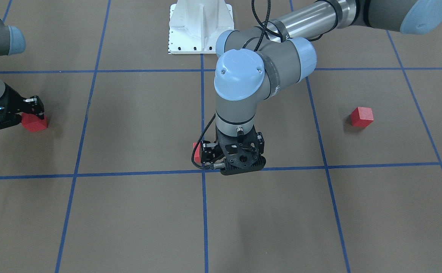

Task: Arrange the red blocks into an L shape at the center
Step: 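Grasp the red cube with the right gripper while the left arm withdraws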

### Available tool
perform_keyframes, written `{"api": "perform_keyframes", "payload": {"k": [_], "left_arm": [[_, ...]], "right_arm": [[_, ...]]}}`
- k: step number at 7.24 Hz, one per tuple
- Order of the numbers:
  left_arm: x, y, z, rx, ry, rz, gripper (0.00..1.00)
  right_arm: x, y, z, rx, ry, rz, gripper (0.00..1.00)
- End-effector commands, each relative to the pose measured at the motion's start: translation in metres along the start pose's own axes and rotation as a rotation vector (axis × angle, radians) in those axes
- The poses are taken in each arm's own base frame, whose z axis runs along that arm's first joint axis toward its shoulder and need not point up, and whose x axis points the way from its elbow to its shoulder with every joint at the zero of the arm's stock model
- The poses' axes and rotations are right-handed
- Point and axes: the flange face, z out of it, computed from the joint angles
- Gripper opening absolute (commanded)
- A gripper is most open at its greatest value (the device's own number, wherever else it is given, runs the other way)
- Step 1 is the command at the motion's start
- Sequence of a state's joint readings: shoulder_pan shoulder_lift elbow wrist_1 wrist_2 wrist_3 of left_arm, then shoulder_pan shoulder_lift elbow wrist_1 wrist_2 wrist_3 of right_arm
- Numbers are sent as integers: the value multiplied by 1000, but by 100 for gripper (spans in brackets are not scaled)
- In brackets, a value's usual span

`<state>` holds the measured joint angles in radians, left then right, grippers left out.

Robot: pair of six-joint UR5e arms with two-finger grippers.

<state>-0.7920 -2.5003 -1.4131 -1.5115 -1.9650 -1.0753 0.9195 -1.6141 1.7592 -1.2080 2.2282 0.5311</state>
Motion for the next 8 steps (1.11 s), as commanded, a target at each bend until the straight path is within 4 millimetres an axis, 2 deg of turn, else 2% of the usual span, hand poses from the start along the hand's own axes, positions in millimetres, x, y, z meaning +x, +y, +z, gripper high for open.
{"api": "perform_keyframes", "payload": {"k": [1,2,3,4,5,6,7,8], "left_arm": [[-131,20,1,-2,-32,130,100],[-192,10,-3,-23,-41,163,100],[-256,5,-7,-50,-48,231,100],[-306,0,-11,-51,-74,272,100],[-341,4,0,-74,-104,248,100],[-366,13,13,-96,-123,285,100],[-387,5,3,-86,-127,330,100],[-405,14,6,-87,-128,333,100]], "right_arm": [[-57,-43,-50,-11,-17,27,0],[-101,-77,-77,-17,-13,31,0],[-161,-106,-94,-46,-5,54,0],[-224,-113,-93,-78,-13,76,0],[-275,-108,-83,-91,-30,71,0],[-329,-107,-80,-88,-45,111,0],[-376,-112,-77,-79,-47,135,0],[-411,-125,-67,-76,-31,142,0]]}}
